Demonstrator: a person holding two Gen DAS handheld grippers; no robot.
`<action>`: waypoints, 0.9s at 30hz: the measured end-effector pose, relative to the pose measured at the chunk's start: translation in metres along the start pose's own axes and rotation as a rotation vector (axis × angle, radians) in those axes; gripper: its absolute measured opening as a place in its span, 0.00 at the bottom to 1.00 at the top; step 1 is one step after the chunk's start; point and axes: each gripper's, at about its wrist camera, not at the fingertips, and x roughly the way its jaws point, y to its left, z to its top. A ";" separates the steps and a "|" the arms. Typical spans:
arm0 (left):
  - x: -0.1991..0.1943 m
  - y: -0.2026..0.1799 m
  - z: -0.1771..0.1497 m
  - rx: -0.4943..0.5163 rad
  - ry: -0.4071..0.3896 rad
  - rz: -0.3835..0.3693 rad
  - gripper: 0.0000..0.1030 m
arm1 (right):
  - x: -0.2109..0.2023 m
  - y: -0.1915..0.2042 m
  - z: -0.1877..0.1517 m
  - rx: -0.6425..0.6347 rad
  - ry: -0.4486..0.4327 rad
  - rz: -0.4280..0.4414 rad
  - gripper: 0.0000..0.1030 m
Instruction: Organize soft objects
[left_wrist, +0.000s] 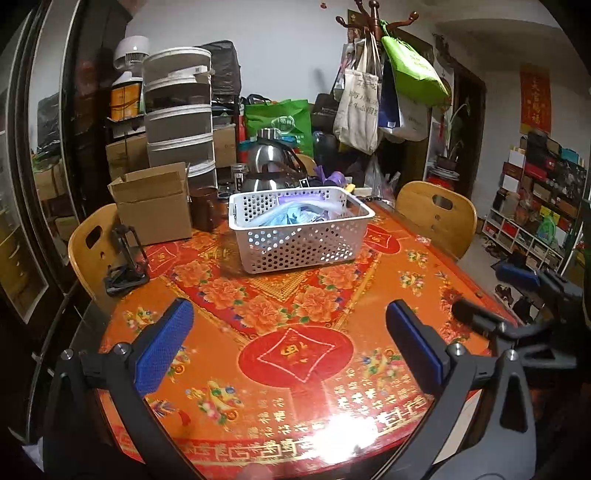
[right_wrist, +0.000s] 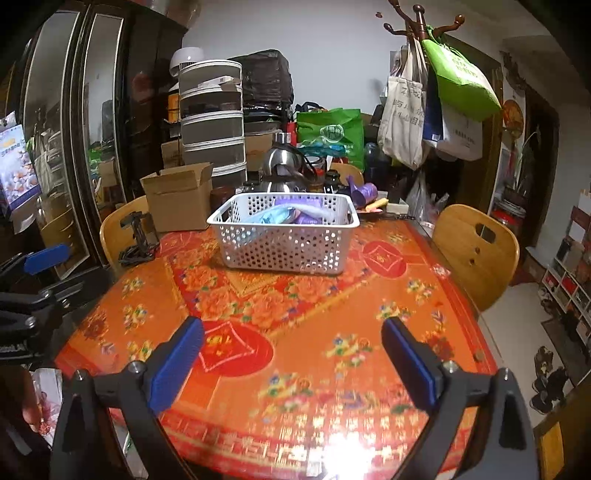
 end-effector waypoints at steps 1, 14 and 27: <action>-0.001 -0.004 0.000 0.004 0.004 0.008 1.00 | -0.003 0.001 0.001 -0.008 0.003 -0.021 0.94; 0.001 -0.005 0.011 -0.015 0.001 0.048 1.00 | -0.010 -0.008 0.013 0.034 -0.019 -0.014 0.94; 0.007 0.005 0.011 -0.031 0.013 0.069 1.00 | -0.005 -0.008 0.012 0.034 -0.004 0.005 0.94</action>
